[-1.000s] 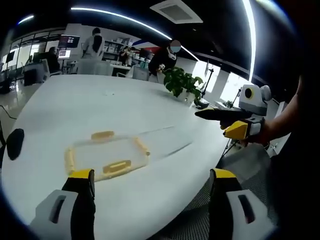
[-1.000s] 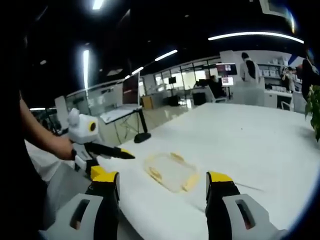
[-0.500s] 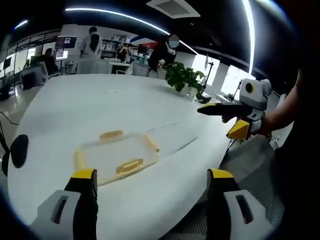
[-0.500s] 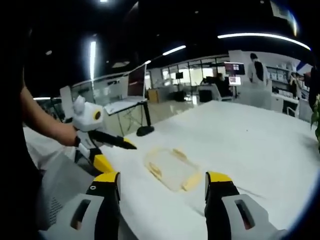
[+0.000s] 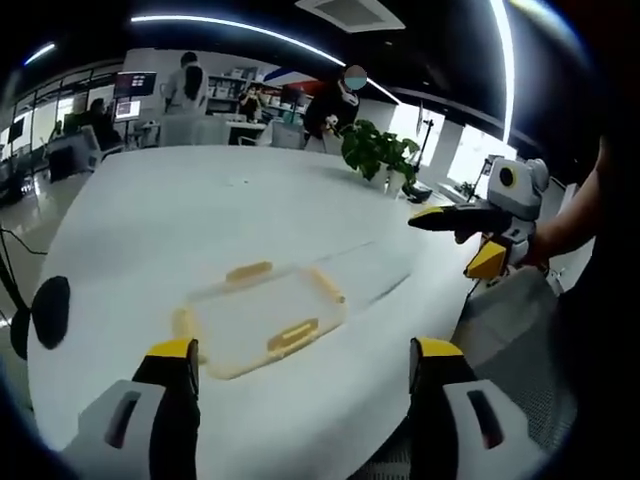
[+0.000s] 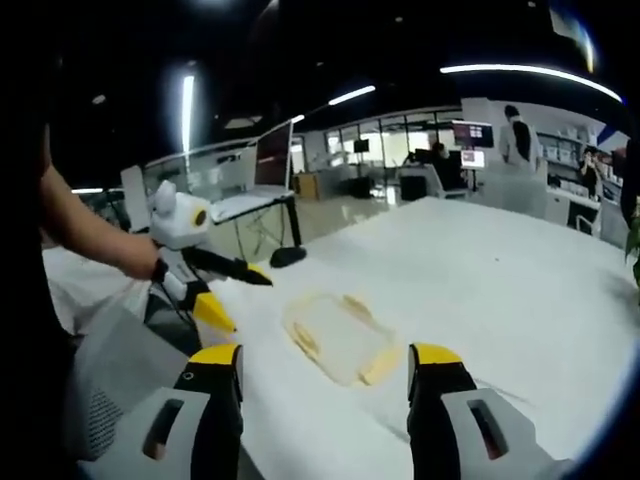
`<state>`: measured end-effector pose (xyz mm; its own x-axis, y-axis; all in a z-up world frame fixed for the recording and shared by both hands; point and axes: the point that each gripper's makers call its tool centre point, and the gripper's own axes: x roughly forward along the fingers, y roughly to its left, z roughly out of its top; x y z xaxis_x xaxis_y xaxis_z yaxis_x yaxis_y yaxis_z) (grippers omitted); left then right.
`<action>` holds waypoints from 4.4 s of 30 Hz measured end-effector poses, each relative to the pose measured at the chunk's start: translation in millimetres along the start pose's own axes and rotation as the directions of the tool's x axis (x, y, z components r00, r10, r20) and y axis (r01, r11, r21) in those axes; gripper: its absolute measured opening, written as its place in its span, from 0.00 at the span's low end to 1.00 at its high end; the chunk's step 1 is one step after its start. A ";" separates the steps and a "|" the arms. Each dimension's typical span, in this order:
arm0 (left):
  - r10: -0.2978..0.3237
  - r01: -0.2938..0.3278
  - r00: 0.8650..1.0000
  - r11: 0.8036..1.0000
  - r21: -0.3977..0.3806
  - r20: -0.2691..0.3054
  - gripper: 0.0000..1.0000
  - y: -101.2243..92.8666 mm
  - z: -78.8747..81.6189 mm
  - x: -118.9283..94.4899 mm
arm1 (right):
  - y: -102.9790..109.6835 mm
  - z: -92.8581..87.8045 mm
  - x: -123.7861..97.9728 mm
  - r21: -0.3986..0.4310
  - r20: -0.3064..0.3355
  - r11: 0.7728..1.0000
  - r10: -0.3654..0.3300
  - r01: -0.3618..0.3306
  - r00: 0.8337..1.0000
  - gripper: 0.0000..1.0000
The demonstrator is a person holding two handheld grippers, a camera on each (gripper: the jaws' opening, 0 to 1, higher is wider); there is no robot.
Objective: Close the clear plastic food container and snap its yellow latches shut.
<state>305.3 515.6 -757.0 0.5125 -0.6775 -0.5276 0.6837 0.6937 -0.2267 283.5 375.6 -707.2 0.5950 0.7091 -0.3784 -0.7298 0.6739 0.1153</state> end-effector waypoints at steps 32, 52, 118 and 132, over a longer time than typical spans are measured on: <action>-0.003 0.009 0.996 0.998 0.065 -0.093 0.79 40.8 3.2 6.5 | -14.8 -6.6 29.4 -0.047 -0.067 0.999 0.017 -0.020 0.998 0.64; -0.018 0.037 0.990 0.991 0.127 -0.142 0.76 56.2 6.4 14.8 | -20.3 -5.7 43.3 -0.078 -0.096 0.996 0.029 -0.036 0.995 0.63; -0.099 0.266 0.900 0.896 0.355 -0.425 0.68 92.0 -14.0 36.1 | -37.2 -42.2 87.7 -0.289 -0.393 0.916 0.152 -0.279 0.907 0.58; -0.100 0.321 0.872 0.856 0.405 -0.480 0.64 99.1 -18.7 39.0 | -41.9 -52.1 92.1 -0.270 -0.452 0.911 0.165 -0.311 0.877 0.58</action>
<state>383.3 562.5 -815.3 0.1289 -0.5426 -0.8300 0.9603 0.2771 -0.0320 351.4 401.9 -794.7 0.2492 0.6389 -0.7278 -0.9409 0.3377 -0.0257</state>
